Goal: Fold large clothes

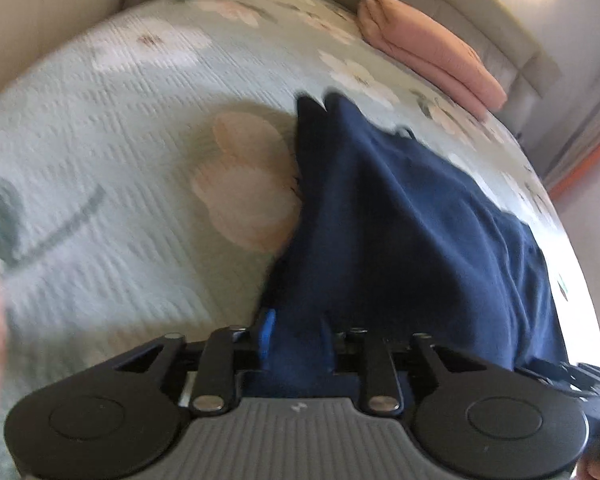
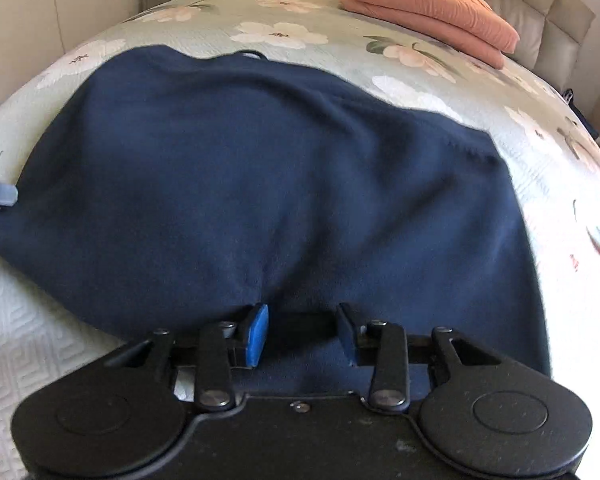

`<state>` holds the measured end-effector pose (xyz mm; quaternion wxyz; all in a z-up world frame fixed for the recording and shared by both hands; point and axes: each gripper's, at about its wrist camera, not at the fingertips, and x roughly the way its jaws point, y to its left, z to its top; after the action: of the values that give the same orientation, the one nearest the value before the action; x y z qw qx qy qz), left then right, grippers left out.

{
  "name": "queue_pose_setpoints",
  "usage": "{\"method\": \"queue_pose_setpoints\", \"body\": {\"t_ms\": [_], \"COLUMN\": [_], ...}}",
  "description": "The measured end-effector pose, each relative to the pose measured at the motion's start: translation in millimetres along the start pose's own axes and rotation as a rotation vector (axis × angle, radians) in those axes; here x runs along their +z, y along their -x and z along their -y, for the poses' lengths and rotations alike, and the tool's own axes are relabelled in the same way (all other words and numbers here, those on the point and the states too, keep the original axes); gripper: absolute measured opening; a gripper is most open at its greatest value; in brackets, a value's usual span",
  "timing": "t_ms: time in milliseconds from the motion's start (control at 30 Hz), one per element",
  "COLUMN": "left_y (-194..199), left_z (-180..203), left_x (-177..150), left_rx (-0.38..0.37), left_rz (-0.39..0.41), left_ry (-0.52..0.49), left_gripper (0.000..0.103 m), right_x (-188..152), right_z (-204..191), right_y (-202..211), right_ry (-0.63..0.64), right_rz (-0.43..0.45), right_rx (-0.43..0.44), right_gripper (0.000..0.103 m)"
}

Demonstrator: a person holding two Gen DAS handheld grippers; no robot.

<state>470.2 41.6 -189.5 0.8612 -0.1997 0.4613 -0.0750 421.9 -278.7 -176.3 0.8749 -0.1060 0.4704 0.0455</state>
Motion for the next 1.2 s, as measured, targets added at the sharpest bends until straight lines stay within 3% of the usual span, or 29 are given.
{"method": "queue_pose_setpoints", "body": {"t_ms": [133,200,233,267,333,467,633,700,733,767,800,833,1000,1100,1200], "left_y": [8.9,-8.3,-17.4,-25.0,-29.0,-41.6,-70.8,-80.0,-83.7,-86.5,-86.8,-84.4,-78.7,-83.9,-81.9], "left_z": [-12.7,-25.7,-33.0,-39.5,-46.9,-50.5,-30.1,-21.2,-18.9,-19.2,-21.9,-25.8,-40.8,-43.2,-39.6], "left_x": [12.0,14.5,13.4,11.0,8.9,14.5,25.4,31.4,34.3,34.1,33.0,29.6,17.6,11.6,12.7], "left_rx": [0.028,-0.017,-0.074,-0.148,-0.236,-0.346,-0.412,-0.426,-0.428,-0.433,-0.449,-0.454,-0.499,-0.511,-0.545], "left_rz": [0.035,-0.047,-0.091,-0.116,-0.090,-0.071,-0.040,-0.053,-0.079,-0.117,-0.133,-0.147,-0.223,-0.217,-0.172], "left_ry": [0.042,0.077,0.110,0.136,0.134,0.125,0.048,0.036,0.024,0.017,0.028,0.047,0.134,0.170,0.176], "left_gripper": [0.081,0.077,0.073,0.082,0.087,0.084,0.084,0.074,0.038,0.022,0.022,0.022,0.025,0.026,0.015], "right_x": [4.1,6.9,8.3,6.2,5.4,1.3,8.4,12.4,13.8,14.7,14.8,15.4,17.4,22.6,25.7], "right_z": [5.0,6.2,8.3,9.9,11.0,13.1,22.3,22.6,22.2,21.8,20.8,20.3,19.0,14.1,1.1], "right_y": [11.9,11.4,8.4,6.9,0.1,9.4,16.6,16.0,16.1,16.9,19.5,20.7,24.6,27.8,33.0], "right_ry": [-0.018,-0.049,-0.065,-0.081,-0.110,-0.193,-0.267,-0.275,-0.275,-0.273,-0.269,-0.262,-0.249,-0.233,-0.195], "right_rz": [0.057,0.079,0.081,0.076,0.068,0.107,0.179,0.190,0.195,0.203,0.213,0.219,0.221,0.239,0.250], "right_rx": [0.070,0.103,0.109,0.110,0.116,0.141,0.135,0.129,0.123,0.119,0.118,0.117,0.103,0.116,0.136], "right_gripper": [0.046,0.046,0.046,0.046,0.046,0.046,0.046,0.044,0.042,0.035,0.027,0.025,0.025,0.020,0.014]}}
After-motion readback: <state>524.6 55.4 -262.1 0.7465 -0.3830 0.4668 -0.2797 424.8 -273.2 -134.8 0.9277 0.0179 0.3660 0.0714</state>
